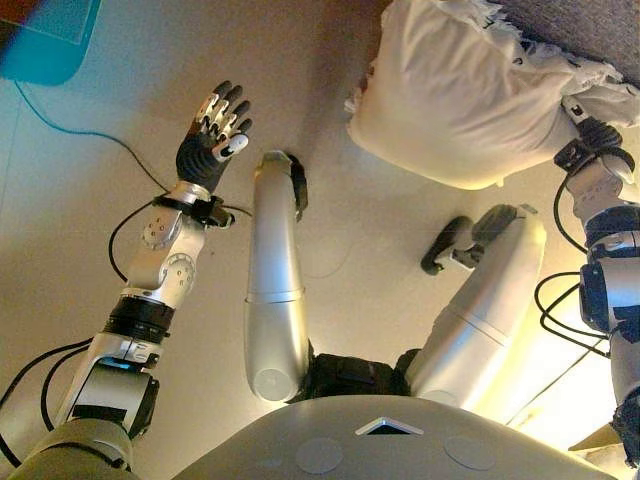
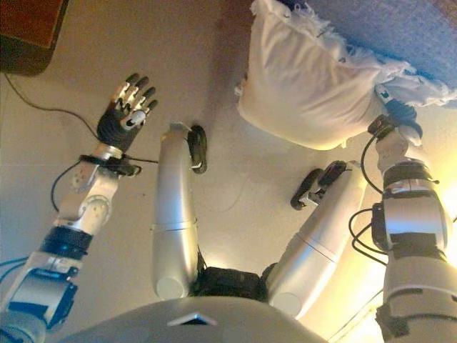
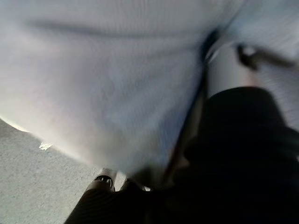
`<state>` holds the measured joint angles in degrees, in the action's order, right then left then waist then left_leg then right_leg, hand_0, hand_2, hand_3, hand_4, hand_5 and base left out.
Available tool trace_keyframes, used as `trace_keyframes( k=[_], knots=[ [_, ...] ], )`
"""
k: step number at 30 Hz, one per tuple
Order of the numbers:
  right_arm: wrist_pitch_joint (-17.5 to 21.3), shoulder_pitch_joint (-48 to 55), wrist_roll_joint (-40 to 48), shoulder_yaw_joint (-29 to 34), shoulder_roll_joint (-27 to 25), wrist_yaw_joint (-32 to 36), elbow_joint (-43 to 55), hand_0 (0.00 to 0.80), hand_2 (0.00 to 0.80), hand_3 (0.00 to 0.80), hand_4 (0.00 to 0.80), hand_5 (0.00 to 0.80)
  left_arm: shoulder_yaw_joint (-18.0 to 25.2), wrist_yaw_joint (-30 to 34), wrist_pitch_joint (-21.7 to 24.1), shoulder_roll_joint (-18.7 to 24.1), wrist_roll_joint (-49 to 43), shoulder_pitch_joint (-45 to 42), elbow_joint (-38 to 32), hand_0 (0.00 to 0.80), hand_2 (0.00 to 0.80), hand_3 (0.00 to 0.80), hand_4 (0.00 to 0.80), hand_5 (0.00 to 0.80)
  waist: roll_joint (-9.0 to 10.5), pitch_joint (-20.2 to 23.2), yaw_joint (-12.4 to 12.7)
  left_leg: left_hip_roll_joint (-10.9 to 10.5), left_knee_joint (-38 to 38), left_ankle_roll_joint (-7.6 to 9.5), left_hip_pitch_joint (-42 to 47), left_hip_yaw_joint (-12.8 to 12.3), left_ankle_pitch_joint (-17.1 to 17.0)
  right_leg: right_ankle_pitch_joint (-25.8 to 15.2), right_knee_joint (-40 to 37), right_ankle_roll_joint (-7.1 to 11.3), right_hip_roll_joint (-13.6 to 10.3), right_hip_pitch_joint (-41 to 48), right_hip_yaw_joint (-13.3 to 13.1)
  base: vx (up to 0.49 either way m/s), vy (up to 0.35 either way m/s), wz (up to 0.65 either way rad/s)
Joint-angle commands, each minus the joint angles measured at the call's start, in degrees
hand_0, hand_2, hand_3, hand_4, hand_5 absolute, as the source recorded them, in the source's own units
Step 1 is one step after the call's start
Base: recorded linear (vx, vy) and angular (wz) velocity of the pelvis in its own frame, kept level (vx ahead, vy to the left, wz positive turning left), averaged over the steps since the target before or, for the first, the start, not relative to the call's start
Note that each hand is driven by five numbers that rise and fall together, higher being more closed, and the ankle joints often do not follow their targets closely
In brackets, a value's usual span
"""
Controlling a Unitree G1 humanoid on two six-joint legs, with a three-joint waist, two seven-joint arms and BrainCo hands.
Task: Pick up the cushion and take it to the sofa
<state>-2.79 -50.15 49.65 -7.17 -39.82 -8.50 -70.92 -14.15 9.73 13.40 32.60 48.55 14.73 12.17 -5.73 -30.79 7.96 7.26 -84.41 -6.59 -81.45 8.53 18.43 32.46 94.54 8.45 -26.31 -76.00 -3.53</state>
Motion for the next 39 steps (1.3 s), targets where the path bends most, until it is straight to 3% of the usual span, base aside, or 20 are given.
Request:
trace_keyframes(
  k=[1,11,17,23,29,30,34,36,39],
  knots=[
    [2.2,-4.62,-0.88,1.81,-2.21,-0.16,-1.7,0.8,0.8,0.8,0.8,0.8,2.69,2.01,1.46,-0.05,1.84,0.66,-3.2,0.0,0.0,0.0,0.0,0.0,-2.81,1.02,1.76,2.47,1.28,1.06,0.77,0.12,1.95,-7.49,-4.59,-4.43,1.78,-2.16,-2.15,-0.034,-0.047,0.06],
    [6.84,-2.0,3.81,4.1,-1.73,1.55,-1.11,0.8,0.8,0.8,0.8,0.8,4.35,4.6,1.83,0.55,2.77,-0.62,-3.52,0.0,0.0,0.0,0.0,0.0,-2.08,1.83,1.92,2.24,0.71,0.94,1.9,0.53,3.11,-7.64,-5.47,-4.31,2.03,-1.1,-1.65,-0.026,0.003,0.03],
    [12.16,1.36,3.14,4.89,0.25,5.43,3.83,0.8,0.8,0.8,0.8,0.8,5.43,6.4,1.48,0.22,4.3,-1.88,-2.81,0.0,0.0,0.0,0.0,0.0,-0.25,4.22,1.03,3.39,4.8,0.51,6.72,0.71,2.97,-10.21,-12.73,-4.29,3.18,3.62,0.49,-0.006,0.065,-0.05],
    [15.65,6.32,-1.95,4.01,2.87,6.5,16.74,0.8,0.8,0.8,0.8,0.8,6.16,6.32,3.59,-0.66,3.61,-2.92,-2.52,0.0,0.0,0.0,0.0,0.0,2.47,6.65,-0.9,5.24,14.23,-0.42,14.87,0.09,0.45,-16.85,-26.11,-3.2,4.94,11.37,3.01,-0.042,0.096,-0.39],
    [13.98,12.82,-6.47,2.97,5.27,2.45,28.89,0.8,0.8,0.8,0.8,0.8,6.19,4.64,0.5,-2.57,2.18,-4.86,-1.24,0.0,0.0,0.0,0.0,0.0,5.14,10.42,-2.43,8.56,30.01,-1.46,29.42,-3.64,-4.59,-24.46,-43.2,-1.0,4.06,25.63,6.61,0.019,0.09,-0.31],
    [14.07,13.78,-8.16,3.05,5.94,1.57,30.52,0.8,0.8,0.8,0.8,0.8,6.2,4.04,0.11,-2.68,1.54,-5.32,-1.14,0.0,0.0,0.0,0.0,0.0,5.66,10.66,-2.61,8.49,32.46,-1.16,30.82,-4.35,-7.07,-27.08,-46.19,-1.3,3.78,27.17,7.38,0.036,0.057,-0.46],
    [12.29,18.79,-15.98,2.06,7.82,-2.91,38.35,0.8,0.8,0.8,0.8,0.8,6.54,1.31,-2.0,-3.45,-1.07,-7.8,0.4,0.0,0.0,0.0,0.0,0.0,7.88,13.31,-3.11,8.71,39.71,-2.08,39.52,-5.66,-8.08,-30.77,-55.73,0.38,3.6,35.98,8.38,0.167,0.037,-0.31],
    [10.95,22.34,-25.24,1.15,8.04,-4.51,42.37,0.8,0.8,0.8,0.8,0.8,7.37,0.47,-2.76,-4.71,-1.01,-10.29,1.35,0.0,0.0,0.0,0.0,0.0,8.8,14.98,-3.62,8.07,45.02,-2.22,45.9,-6.19,-8.74,-32.88,-62.86,1.77,4.8,41.68,8.09,0.268,0.125,-0.3],
    [7.66,25.3,-35.24,-0.89,7.84,-5.63,46.04,0.8,0.8,0.8,0.8,0.8,8.33,-0.73,-3.23,-6.42,-1.78,-14.18,1.8,0.0,0.0,0.0,0.0,0.0,10.04,16.88,-3.27,4.31,52.9,-1.67,53.81,-4.25,-9.56,-36.07,-72.79,3.32,6.67,48.8,6.61,0.236,0.133,-0.58]
  ],
)
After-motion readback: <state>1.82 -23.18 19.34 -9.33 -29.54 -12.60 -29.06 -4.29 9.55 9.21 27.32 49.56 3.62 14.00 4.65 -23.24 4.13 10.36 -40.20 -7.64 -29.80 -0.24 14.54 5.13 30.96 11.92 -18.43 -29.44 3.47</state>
